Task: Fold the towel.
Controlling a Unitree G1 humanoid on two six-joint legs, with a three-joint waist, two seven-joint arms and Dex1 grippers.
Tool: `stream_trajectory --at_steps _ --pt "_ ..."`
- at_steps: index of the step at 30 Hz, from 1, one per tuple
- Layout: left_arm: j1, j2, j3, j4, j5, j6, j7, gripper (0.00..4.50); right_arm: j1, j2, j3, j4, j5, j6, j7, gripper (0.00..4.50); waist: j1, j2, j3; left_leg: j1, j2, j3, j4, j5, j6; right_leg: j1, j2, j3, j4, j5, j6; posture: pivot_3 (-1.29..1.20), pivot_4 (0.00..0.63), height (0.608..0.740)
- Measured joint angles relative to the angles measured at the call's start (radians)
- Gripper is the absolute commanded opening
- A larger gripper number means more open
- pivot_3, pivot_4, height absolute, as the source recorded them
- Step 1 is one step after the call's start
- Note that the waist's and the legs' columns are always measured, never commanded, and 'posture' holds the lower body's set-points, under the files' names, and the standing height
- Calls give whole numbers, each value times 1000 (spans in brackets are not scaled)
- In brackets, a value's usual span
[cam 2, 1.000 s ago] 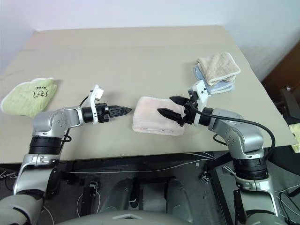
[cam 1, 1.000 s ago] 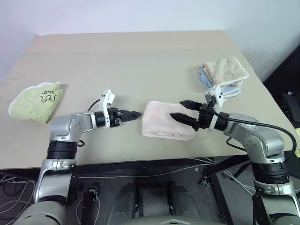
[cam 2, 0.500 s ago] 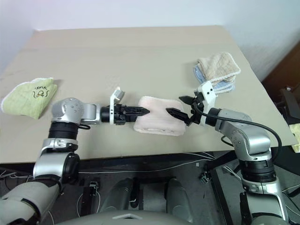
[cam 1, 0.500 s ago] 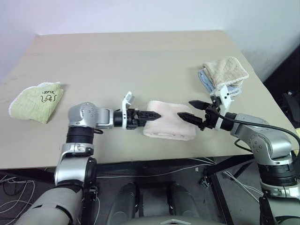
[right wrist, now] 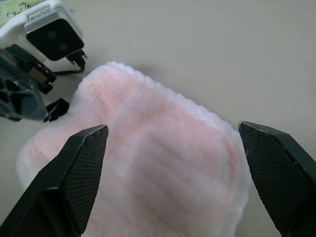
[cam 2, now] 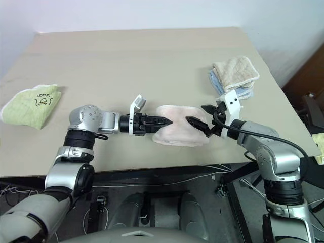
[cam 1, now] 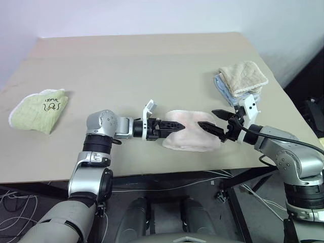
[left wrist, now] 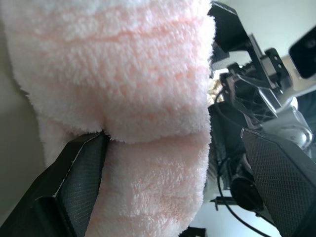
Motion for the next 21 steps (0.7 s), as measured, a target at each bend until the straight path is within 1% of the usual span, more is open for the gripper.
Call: stream_trajectory --at_steps 6,10,16,21 --pt "4 120 41 0 -1 12 -1 4500 5 -2 15 -12 5 15 -1 4438 1 0 0 0 1 0 0 0 0 -1 0 0 0 0 0 0 150 740" --pt "17 164 74 4 0 8 8 4500 -18 54 68 -4 -4 8 -11 4438 1 0 0 0 0 0 0 0 0 -1 -2 0 0 0 0 0 150 740" --pt "54 169 115 -13 -3 26 41 4500 -52 115 201 45 -87 -56 -21 4438 2 0 0 -1 0 0 -1 -1 -1 -1 -2 0 -1 0 0 0 150 740" --pt "83 158 134 -73 -3 48 68 4500 -78 237 286 121 -156 -108 -54 4438 -1 0 0 -1 0 0 -2 -1 -2 -2 -2 1 0 0 0 0 150 740"
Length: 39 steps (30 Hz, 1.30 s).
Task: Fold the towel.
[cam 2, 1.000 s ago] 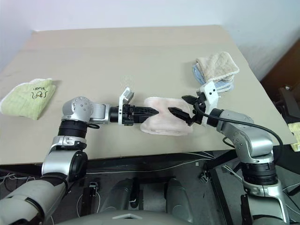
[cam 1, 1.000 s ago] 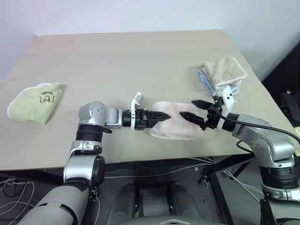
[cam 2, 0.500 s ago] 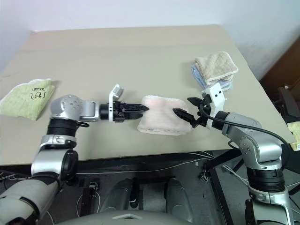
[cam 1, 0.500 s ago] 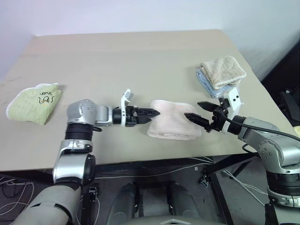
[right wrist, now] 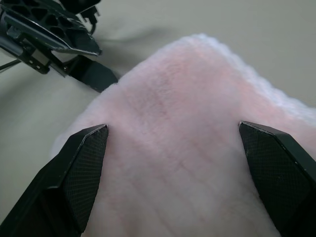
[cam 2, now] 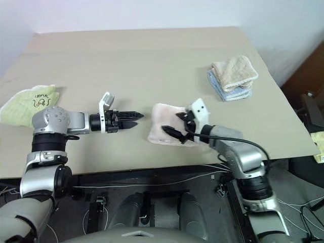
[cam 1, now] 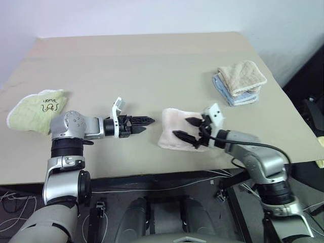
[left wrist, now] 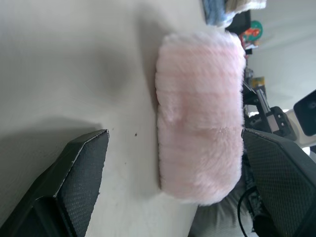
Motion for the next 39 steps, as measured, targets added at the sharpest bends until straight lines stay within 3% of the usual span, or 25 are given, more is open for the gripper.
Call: stream_trajectory --at_steps 3,10,12,15,19,36,39 --pt "18 -13 7 -46 -21 29 3 4500 -17 52 34 68 -48 -46 -19 4438 -1 0 0 0 0 0 0 0 -1 0 0 0 0 0 0 0 150 740" --pt "41 -43 1 -91 -39 51 19 4500 -29 58 81 126 -135 -137 -13 4438 -2 0 0 1 0 0 1 0 -1 0 1 0 2 0 0 0 150 740" --pt "42 -49 -19 -94 -40 50 15 4500 -32 62 52 127 -103 -112 -6 4438 -2 0 0 1 0 0 1 0 -1 0 1 0 3 0 0 0 150 740" --pt "50 -57 -45 -98 -41 45 2 4500 -25 59 -67 75 66 3 40 4438 3 0 0 1 0 0 1 0 -1 0 0 0 3 0 0 0 150 740" --pt "52 -49 -77 -109 -42 28 -18 4500 34 -31 -169 -126 289 97 168 4438 3 0 -1 1 0 -1 0 0 -1 2 0 -1 -1 0 0 0 150 740" --pt "-13 -170 -143 15 -41 1 -59 4500 104 -87 -215 -126 280 112 78 4438 12 0 -1 -1 -1 0 -1 0 -1 1 -2 -1 -4 -1 -3 0 150 740" --pt "-32 -188 -158 67 -27 -34 -65 3949 120 -108 -233 -140 284 113 72 4500 11 0 -1 -1 -1 0 -1 0 -1 1 -2 -1 -4 -1 -3 0 150 740"
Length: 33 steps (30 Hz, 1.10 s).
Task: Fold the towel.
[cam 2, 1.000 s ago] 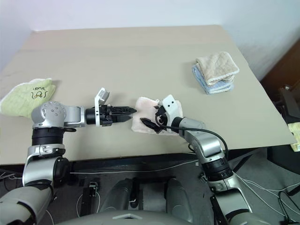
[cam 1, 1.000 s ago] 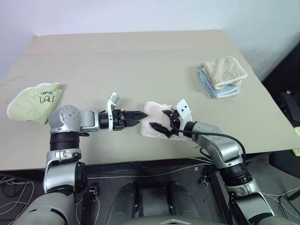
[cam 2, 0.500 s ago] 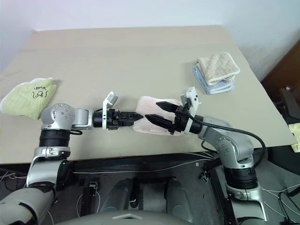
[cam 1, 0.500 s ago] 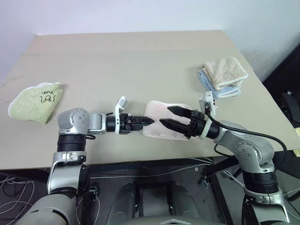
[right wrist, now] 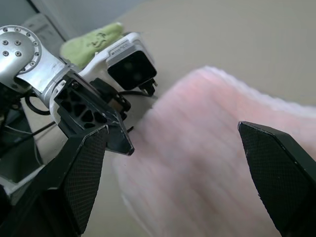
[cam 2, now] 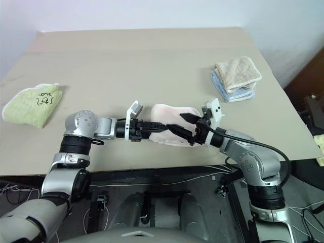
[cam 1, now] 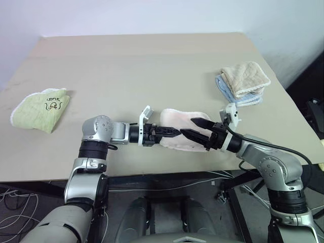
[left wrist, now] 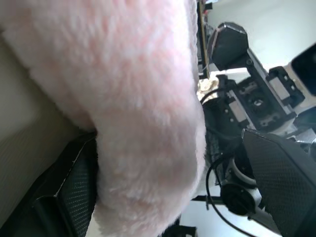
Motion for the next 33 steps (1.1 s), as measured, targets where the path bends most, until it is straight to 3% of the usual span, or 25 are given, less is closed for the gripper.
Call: stream_trajectory --at_steps 11,12,20,26,33 --pt "-2 2 -33 20 10 -15 -33 198 31 -46 -63 -38 28 4 -10 4500 -4 0 0 0 0 0 0 1 2 0 0 0 0 0 0 0 150 740" --pt "-2 2 -32 20 8 -15 -37 50 31 -47 -63 -38 29 4 -10 4500 -4 0 0 0 0 0 0 1 2 0 0 0 0 0 0 0 150 740" --pt "6 43 -20 -3 -6 -33 -64 50 28 -47 -63 -37 36 3 -10 4500 -11 0 0 0 1 0 0 1 2 0 1 1 0 0 0 0 150 740" --pt "3 335 9 -90 -41 -14 -184 50 28 -46 -65 -34 43 -7 -6 4500 -14 1 0 1 2 0 -2 1 1 -2 2 1 2 -1 -1 0 150 740" --pt "-77 443 119 -100 -57 -37 -180 50 -34 -30 -53 18 54 -11 14 4500 -6 0 1 -2 -1 0 -1 -1 1 -1 -4 0 -3 -1 -1 0 150 740"
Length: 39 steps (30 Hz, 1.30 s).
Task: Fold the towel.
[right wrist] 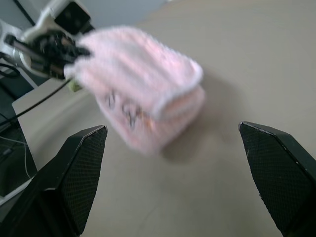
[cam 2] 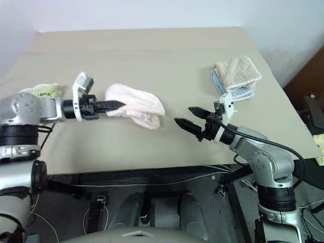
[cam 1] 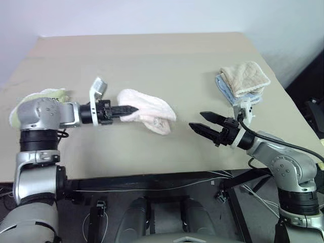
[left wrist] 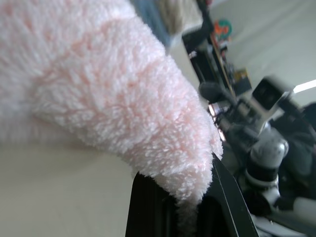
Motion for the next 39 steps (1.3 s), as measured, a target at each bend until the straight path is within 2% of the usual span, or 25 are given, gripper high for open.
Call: stream_trajectory --at_steps 5,15,17,20,24,28,33,36,39 --pt "-98 23 164 57 15 -66 169 50 -62 2 41 88 -24 -18 41 4500 -6 0 0 0 1 0 -2 1 1 -3 2 0 2 2 4 0 150 740" --pt "-106 262 368 235 130 -261 414 50 -184 38 151 243 -92 -72 150 4500 -6 0 1 1 2 2 -2 2 2 -3 7 -1 3 2 4 0 150 740" --pt "-91 285 438 249 131 -314 457 50 -205 41 167 266 -103 -78 173 4500 0 -1 0 1 1 1 -1 2 2 -1 6 -1 3 2 4 0 150 740" --pt "22 292 556 250 123 -353 510 50 -233 45 196 296 -121 -85 206 4500 -6 -1 0 2 1 2 -1 1 1 -1 4 0 3 2 4 0 150 740" --pt "189 247 674 227 106 -354 564 50 -248 45 213 330 -147 -85 237 4500 -5 -2 0 2 2 0 -1 0 -1 -2 4 -1 5 2 4 0 150 740" --pt "326 127 800 132 61 -408 625 50 -270 40 230 337 -162 -85 277 4500 -6 -3 -1 2 2 0 -2 0 -1 -2 2 -1 5 2 4 0 150 740" --pt "459 -71 861 -55 -10 -389 742 50 -272 39 238 345 -186 -84 302 4500 -4 -5 -2 1 2 0 -2 0 -1 -2 1 -1 4 2 4 0 150 740" --pt "469 -106 875 -134 -59 -381 804 50 -276 39 254 345 -200 -84 312 4500 -7 -7 -3 2 2 0 -2 0 -1 -1 1 -1 4 2 4 0 150 740" --pt "469 -117 895 -173 -102 -391 839 841 -276 44 255 354 -215 -85 313 4500 -8 -7 -3 2 2 0 -2 0 -1 -2 1 -1 4 2 4 0 150 740"
